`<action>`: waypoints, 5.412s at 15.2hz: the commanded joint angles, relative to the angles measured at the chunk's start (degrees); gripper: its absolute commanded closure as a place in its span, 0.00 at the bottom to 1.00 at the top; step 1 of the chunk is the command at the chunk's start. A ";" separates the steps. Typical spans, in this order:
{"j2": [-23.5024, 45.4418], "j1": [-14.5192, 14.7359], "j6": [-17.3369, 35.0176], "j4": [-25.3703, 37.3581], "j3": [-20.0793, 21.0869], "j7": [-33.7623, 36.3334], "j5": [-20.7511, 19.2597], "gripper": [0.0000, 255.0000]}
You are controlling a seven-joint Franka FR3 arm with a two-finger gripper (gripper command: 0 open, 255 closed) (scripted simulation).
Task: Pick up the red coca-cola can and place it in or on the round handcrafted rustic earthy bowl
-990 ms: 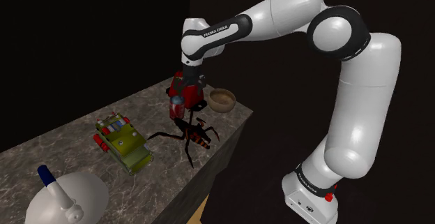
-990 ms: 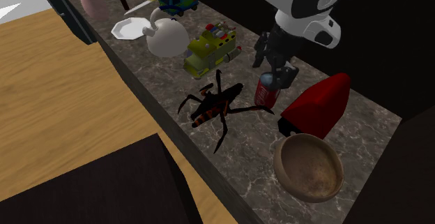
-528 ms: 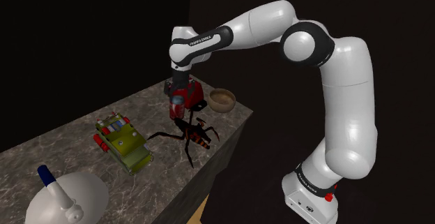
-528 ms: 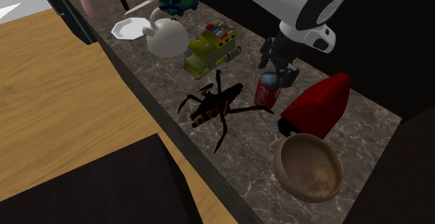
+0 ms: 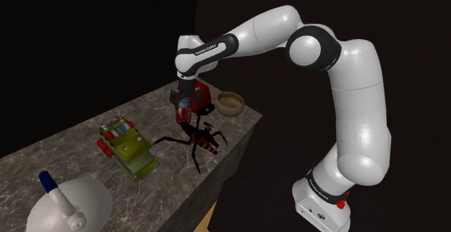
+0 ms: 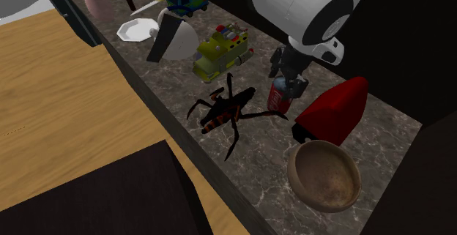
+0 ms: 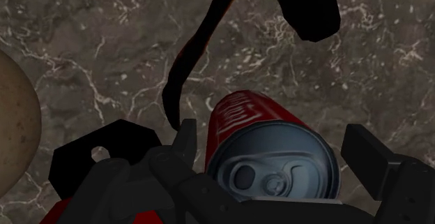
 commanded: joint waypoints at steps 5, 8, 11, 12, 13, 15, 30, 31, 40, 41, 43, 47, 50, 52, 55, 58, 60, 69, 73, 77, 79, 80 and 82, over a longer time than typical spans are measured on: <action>0.03 0.00 0.05 -0.01 0.00 -0.01 0.00 0.00; 0.05 0.01 0.04 0.02 0.00 0.01 0.00 1.00; 0.09 0.02 0.02 0.09 0.00 0.02 -0.01 1.00; 0.12 0.03 0.01 0.12 0.00 0.02 -0.01 1.00; 0.10 0.02 0.03 0.08 0.00 0.01 -0.01 1.00; 0.04 0.00 0.06 -0.01 0.00 -0.01 0.00 1.00; -6.14 -0.35 -8.26 2.19 0.38 0.66 0.41 1.00; -6.48 -0.37 -8.86 2.45 0.41 0.70 0.43 1.00; -9.10 -0.49 -14.45 5.46 0.57 1.17 0.61 1.00; -9.34 -0.50 -15.10 5.87 0.59 1.23 0.62 1.00; -9.79 -0.52 -16.41 6.75 0.62 1.35 0.65 1.00; -10.54 -0.54 -19.09 8.70 0.68 1.59 0.70 1.00; -13.38 -2.25 -18.71 5.24 0.18 -0.55 1.03 1.00; -15.97 -3.90 -18.42 2.14 -0.41 -2.76 1.31 1.00; -19.44 -6.29 -18.31 -1.79 -1.46 -6.14 1.61 1.00; -22.46 -8.60 -18.52 -4.95 -2.67 -9.60 1.73 1.00; -24.22 -10.09 -18.79 -6.66 -3.58 -11.94 1.72 1.00; -29.37 -16.28 -20.21 -11.26 -8.00 -22.20 0.92 1.00; -28.62 -16.25 -17.33 -13.41 -7.99 -22.38 0.97 1.00; -27.70 -16.23 -14.48 -15.33 -7.98 -22.57 1.03 1.00; -27.17 -16.22 -13.08 -16.21 -7.97 -22.66 1.06 1.00; -26.90 -16.22 -12.38 -16.64 -7.97 -22.71 1.08 1.00; -26.30 -16.21 -10.98 -17.44 -7.96 -22.81 1.11 1.00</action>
